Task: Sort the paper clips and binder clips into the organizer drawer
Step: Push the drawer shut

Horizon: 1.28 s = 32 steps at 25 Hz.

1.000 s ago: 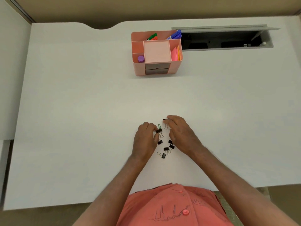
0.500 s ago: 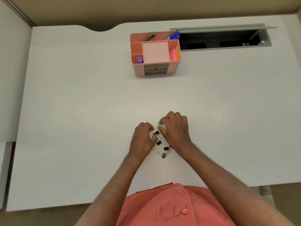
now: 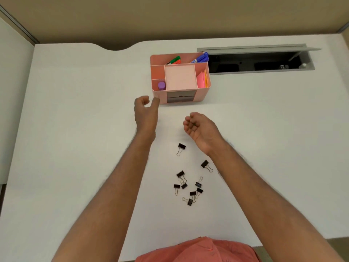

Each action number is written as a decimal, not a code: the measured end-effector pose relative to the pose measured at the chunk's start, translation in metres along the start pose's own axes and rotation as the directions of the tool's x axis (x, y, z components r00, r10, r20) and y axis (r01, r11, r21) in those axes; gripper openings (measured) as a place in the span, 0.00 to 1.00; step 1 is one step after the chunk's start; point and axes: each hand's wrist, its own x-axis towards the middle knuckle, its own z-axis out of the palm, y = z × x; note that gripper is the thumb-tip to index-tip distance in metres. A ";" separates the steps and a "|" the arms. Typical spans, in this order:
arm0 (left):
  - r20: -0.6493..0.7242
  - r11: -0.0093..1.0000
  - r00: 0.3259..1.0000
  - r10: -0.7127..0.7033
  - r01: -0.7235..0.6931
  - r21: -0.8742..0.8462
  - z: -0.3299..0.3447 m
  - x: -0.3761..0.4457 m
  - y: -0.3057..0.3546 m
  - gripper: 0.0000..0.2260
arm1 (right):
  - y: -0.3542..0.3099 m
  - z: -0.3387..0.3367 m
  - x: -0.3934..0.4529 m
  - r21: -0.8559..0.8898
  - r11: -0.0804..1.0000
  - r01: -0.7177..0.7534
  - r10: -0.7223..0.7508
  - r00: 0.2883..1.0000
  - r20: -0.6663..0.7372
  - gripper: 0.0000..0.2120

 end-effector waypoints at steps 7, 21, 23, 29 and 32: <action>0.076 0.992 0.995 -0.067 0.074 -0.104 0.025 0.037 0.011 0.26 | -0.029 0.045 0.042 0.350 0.924 -0.154 0.151 0.988 0.035 0.05; 0.050 0.982 0.998 0.024 -0.014 -0.189 0.028 0.039 0.004 0.19 | 0.008 0.028 0.035 0.351 0.918 -0.184 0.203 0.979 -0.018 0.10; 0.051 0.982 0.998 0.023 -0.013 -0.189 0.027 0.040 0.003 0.18 | 0.009 0.019 0.032 0.289 0.943 -0.167 0.186 0.982 -0.041 0.13; 0.060 0.980 0.998 0.027 -0.015 -0.200 0.027 0.040 0.004 0.17 | -0.001 0.016 0.002 -0.519 0.815 0.256 -0.333 0.941 -0.058 0.10; 0.057 0.982 0.998 0.024 -0.012 -0.191 0.027 0.040 0.003 0.17 | -0.018 0.025 0.010 -0.846 0.172 0.504 -0.649 0.705 0.288 0.07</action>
